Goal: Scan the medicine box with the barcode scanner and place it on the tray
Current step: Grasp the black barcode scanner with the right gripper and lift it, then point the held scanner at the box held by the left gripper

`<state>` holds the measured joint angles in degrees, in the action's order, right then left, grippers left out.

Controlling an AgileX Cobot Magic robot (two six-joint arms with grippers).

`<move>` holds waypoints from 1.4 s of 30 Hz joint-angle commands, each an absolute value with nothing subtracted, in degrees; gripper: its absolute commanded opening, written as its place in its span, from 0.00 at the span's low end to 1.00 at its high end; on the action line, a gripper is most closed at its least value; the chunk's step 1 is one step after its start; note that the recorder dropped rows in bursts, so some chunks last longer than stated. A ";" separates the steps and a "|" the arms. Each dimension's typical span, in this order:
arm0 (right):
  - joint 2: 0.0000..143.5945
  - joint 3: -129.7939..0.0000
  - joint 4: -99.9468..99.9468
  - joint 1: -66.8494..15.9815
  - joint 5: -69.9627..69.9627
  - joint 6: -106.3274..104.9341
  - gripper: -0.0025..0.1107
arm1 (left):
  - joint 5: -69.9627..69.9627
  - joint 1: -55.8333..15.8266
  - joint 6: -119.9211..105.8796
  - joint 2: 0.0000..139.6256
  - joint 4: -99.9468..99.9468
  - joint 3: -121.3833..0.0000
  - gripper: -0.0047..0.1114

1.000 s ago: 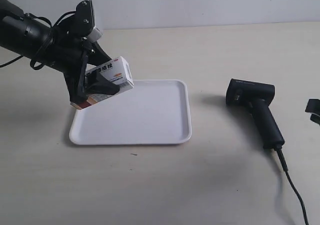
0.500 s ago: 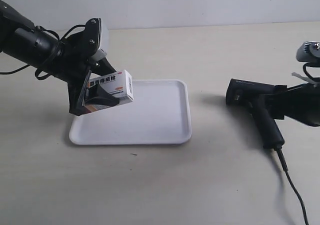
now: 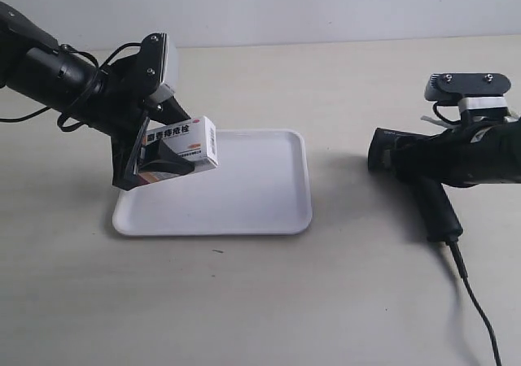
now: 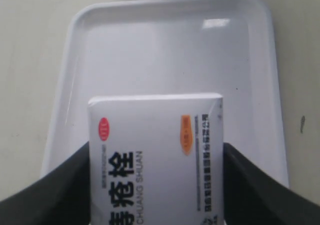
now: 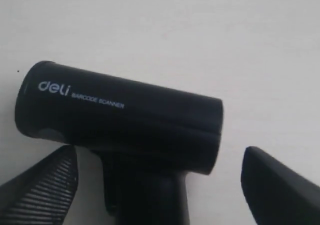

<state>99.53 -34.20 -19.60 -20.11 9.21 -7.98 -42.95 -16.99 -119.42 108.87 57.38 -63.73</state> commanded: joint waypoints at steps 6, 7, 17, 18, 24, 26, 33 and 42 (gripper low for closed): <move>104.28 -35.31 -18.82 -20.39 11.04 -9.10 0.66 | -43.58 -17.18 -119.55 108.64 57.85 -63.94 0.06; 104.28 -35.31 -18.82 -20.39 11.04 -9.24 0.61 | -43.58 -17.18 -119.55 108.64 57.85 -63.94 0.06; 97.06 -35.31 -18.82 -20.39 2.65 -14.87 0.02 | -40.35 -17.18 -120.03 108.64 57.95 -63.94 0.06; 95.49 -35.31 -18.82 -20.54 1.44 -15.52 0.02 | -39.80 -17.18 -120.03 108.64 57.63 -63.94 0.06; 90.79 -35.31 -17.76 -28.37 0.00 -18.54 0.02 | -42.37 -17.18 -120.03 108.64 54.91 -63.94 0.06; 90.79 -35.31 -17.76 -28.37 0.47 -18.90 0.02 | -43.35 -17.18 -120.03 108.64 54.80 -63.94 0.06; 90.79 -35.31 -17.76 -28.37 1.05 -19.58 0.02 | -48.29 -17.18 -120.03 108.64 53.00 -64.44 0.06; 90.79 -35.31 -17.44 -28.27 0.80 -21.86 0.02 | -48.07 -17.18 -119.91 108.64 51.51 -64.44 0.06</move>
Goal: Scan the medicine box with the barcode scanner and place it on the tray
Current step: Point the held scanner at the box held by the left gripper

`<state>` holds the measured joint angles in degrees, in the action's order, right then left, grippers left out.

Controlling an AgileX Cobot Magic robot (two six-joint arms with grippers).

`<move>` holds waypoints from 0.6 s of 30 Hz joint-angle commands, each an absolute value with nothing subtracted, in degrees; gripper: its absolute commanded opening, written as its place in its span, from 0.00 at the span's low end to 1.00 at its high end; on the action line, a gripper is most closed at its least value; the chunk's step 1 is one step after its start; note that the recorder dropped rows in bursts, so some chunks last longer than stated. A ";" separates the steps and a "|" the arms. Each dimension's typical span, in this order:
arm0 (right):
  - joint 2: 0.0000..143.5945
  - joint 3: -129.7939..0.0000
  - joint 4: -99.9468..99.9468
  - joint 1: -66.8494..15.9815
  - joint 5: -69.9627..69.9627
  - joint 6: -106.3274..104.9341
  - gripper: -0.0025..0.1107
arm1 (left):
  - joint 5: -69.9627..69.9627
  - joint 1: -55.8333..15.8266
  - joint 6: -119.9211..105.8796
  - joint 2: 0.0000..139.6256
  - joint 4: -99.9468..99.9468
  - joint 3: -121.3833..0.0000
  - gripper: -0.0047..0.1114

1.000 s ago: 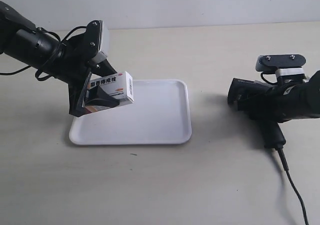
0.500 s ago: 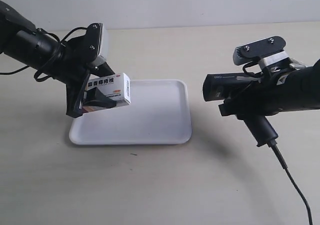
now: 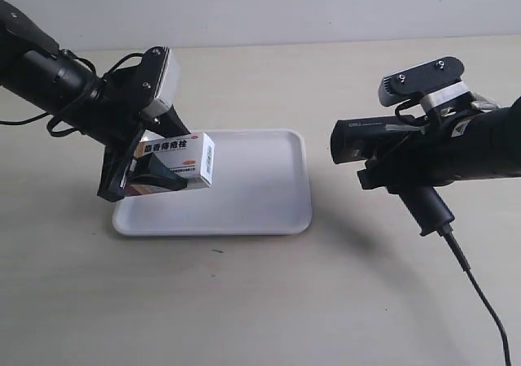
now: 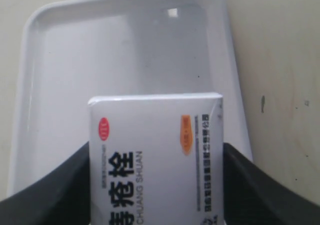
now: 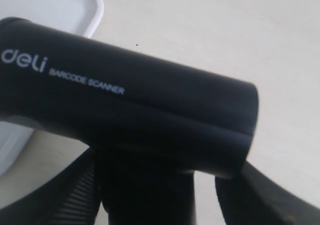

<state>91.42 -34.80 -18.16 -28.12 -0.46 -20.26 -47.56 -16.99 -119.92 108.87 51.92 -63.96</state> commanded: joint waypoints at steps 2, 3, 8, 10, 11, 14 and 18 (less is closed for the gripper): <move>90.79 -35.31 -17.44 -28.27 0.68 -22.24 0.02 | -47.76 -17.06 -119.75 108.64 51.12 -64.44 0.06; 90.79 -35.31 -17.44 -28.27 0.68 -22.38 0.02 | -47.62 -17.06 -119.75 108.64 51.12 -64.44 0.06; 90.79 -35.31 -17.55 -27.93 2.09 -22.37 0.02 | -47.64 -17.20 -119.75 108.64 53.00 -64.44 0.06; 90.79 -35.31 -19.76 -26.28 4.21 -21.83 0.02 | -47.49 -17.84 -119.75 108.64 56.58 -64.58 0.06; 90.79 -35.31 -21.45 -25.00 4.95 -21.67 0.02 | -46.83 -18.15 -119.75 108.64 58.73 -64.58 0.06; 91.30 -35.31 -23.76 -21.45 5.31 -21.67 0.02 | -43.30 -20.04 -119.04 108.64 61.17 -64.58 0.06; 94.55 -35.31 -25.14 -20.32 5.58 -21.40 0.02 | -38.25 -24.15 -117.78 108.64 61.03 -64.58 0.06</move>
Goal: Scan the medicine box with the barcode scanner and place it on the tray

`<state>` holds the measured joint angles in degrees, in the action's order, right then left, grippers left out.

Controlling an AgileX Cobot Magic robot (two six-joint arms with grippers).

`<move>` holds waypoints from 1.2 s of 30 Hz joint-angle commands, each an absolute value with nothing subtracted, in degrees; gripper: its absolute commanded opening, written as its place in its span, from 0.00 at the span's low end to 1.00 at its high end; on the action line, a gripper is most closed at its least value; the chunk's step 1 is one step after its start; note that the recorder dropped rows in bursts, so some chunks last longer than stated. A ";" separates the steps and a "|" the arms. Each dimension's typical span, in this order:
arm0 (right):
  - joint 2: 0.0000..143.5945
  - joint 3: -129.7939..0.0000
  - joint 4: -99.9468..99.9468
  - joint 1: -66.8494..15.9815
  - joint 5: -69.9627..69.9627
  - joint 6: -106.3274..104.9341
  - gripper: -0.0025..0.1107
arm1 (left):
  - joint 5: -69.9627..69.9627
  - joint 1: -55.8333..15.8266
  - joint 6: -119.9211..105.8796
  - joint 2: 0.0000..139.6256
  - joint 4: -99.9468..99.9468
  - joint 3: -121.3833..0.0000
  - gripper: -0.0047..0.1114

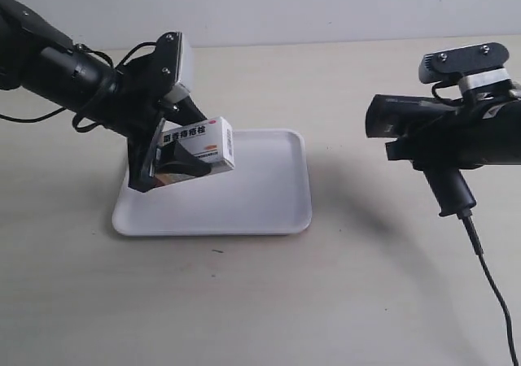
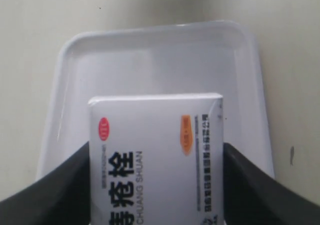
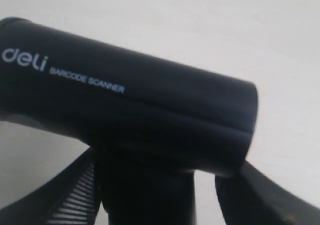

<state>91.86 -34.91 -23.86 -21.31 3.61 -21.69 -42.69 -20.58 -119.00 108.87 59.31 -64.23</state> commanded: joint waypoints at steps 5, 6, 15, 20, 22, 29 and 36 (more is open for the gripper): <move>99.20 -35.31 -25.14 -20.32 7.89 -20.43 0.02 | -31.63 -27.86 -114.34 108.73 60.88 -64.58 0.06; 99.94 -35.31 -25.14 -20.32 8.16 -20.33 0.02 | -31.10 -27.99 -114.10 109.10 60.88 -64.58 0.06; 101.43 -35.31 -25.14 -20.32 8.88 -19.29 0.02 | -27.27 -27.99 -113.28 116.38 61.13 -66.28 0.06; 101.43 -35.31 -25.14 -20.32 8.88 -18.86 0.03 | -23.73 -27.99 -113.28 118.52 61.53 -66.29 0.06; 101.43 -35.31 -25.14 -20.32 8.88 -18.77 0.07 | -23.62 -27.99 -113.28 119.37 62.44 -66.29 0.07; 101.43 -35.31 -25.14 -20.32 8.88 -17.53 0.46 | -23.15 -27.99 -113.19 119.86 65.29 -66.29 0.12; 101.43 -35.31 -25.03 -20.32 8.88 -14.42 0.75 | -22.64 -27.99 -113.19 119.86 64.73 -66.15 0.61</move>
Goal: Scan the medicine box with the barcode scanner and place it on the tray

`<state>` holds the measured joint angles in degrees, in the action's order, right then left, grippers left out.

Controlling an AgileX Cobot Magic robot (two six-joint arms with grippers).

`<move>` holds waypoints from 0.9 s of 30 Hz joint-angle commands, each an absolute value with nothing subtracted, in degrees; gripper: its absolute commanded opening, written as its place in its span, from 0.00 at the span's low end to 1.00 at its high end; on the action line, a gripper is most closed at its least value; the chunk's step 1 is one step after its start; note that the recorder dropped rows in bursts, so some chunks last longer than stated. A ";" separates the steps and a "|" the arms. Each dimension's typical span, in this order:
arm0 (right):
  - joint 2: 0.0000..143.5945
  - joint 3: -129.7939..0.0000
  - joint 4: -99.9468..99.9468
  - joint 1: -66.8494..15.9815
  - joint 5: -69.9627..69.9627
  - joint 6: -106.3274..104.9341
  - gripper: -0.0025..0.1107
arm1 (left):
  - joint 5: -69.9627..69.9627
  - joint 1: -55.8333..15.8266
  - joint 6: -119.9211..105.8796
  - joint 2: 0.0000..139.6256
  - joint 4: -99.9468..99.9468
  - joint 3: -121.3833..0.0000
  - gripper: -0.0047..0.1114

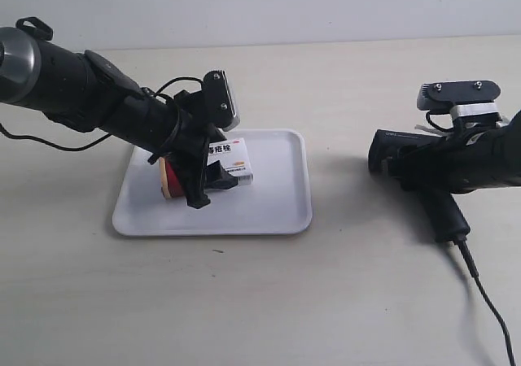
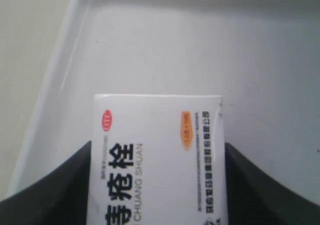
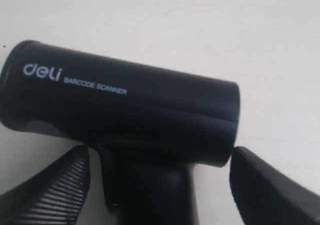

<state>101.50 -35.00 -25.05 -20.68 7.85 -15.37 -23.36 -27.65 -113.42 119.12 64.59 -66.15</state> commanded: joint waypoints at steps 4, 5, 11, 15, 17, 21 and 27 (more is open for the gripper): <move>101.14 -35.31 -24.75 -20.32 8.88 -14.55 0.77 | -24.33 -27.99 -112.74 119.64 64.73 -66.15 0.86; 100.49 -35.31 -24.46 -20.32 8.57 -15.38 0.76 | -25.04 -27.99 -111.65 119.31 64.73 -66.15 0.90; 87.63 -35.31 -24.46 -20.32 2.04 -17.01 0.76 | -25.40 -27.89 -101.95 112.40 60.22 -66.15 0.94; 73.70 -35.31 -24.46 -20.32 -3.57 -18.95 0.56 | -28.41 -27.19 -88.15 104.92 52.72 -66.15 0.86; 65.99 -34.20 -24.71 -20.32 -3.86 -18.95 0.37 | -32.01 -25.87 -84.90 101.59 51.83 -66.15 0.70; 52.91 -28.98 -24.83 -20.32 -0.94 -18.95 0.02 | -36.32 -21.66 -82.14 96.20 56.69 -64.35 0.10; 40.42 -20.57 -26.22 -20.32 0.84 -18.43 0.02 | -35.60 -17.62 -91.56 90.68 72.99 -56.24 0.07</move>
